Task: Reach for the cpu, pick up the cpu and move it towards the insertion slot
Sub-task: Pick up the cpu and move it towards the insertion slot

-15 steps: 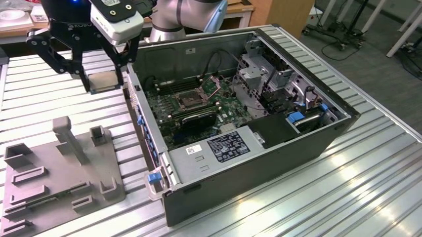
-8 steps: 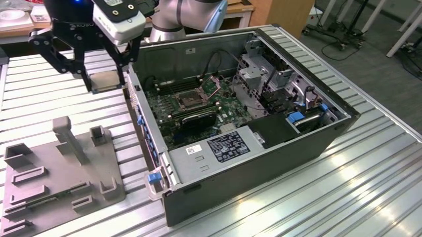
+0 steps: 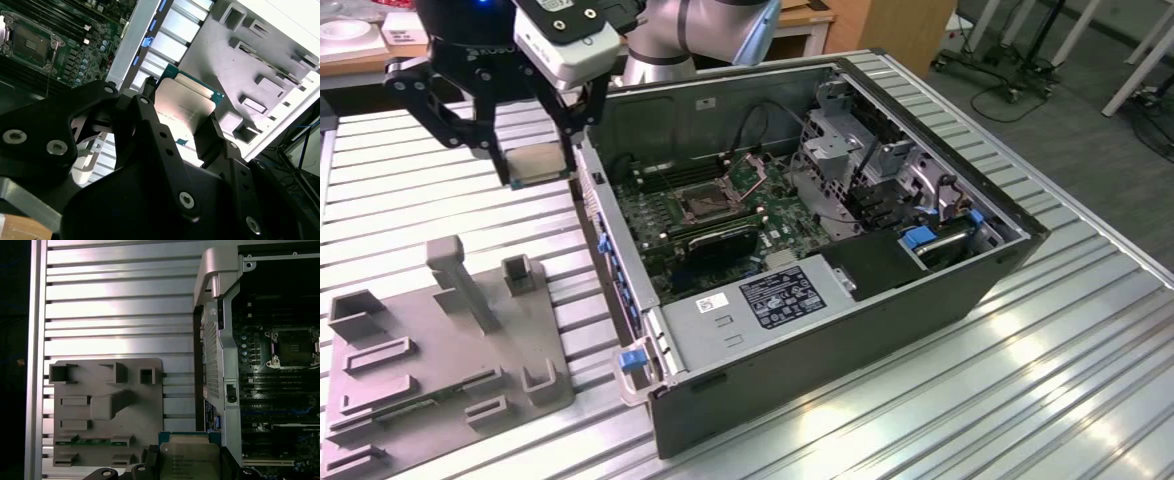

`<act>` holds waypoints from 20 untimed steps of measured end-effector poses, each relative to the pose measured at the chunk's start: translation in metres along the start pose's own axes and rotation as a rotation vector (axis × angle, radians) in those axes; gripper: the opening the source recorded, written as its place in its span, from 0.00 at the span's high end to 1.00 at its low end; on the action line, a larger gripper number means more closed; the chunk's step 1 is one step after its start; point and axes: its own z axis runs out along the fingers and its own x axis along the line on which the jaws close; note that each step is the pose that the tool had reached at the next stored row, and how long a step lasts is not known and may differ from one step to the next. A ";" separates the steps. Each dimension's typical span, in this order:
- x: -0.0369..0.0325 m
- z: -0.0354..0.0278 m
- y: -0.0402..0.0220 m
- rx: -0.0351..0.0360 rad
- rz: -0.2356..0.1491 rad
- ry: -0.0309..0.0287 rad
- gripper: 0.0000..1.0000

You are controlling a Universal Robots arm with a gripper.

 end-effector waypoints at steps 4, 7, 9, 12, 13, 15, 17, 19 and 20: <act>-0.0012 0.0000 0.0000 0.0000 0.000 0.0000 0.45; -0.0020 0.0001 0.0001 0.0000 0.000 0.0000 0.45; -0.0026 0.0001 0.0001 0.0000 0.000 0.0000 0.45; -0.0035 0.0001 0.0001 0.0000 0.000 0.0000 0.45; -0.0038 0.0001 0.0001 0.0000 0.000 0.0000 0.45; -0.0045 0.0002 0.0001 -0.0001 0.000 -0.0001 0.45; -0.0053 0.0002 0.0001 0.0000 0.000 -0.0001 0.45; -0.0062 0.0002 0.0002 -0.0001 0.000 -0.0001 0.45; -0.0066 0.0002 0.0002 0.0000 0.000 0.0000 0.45</act>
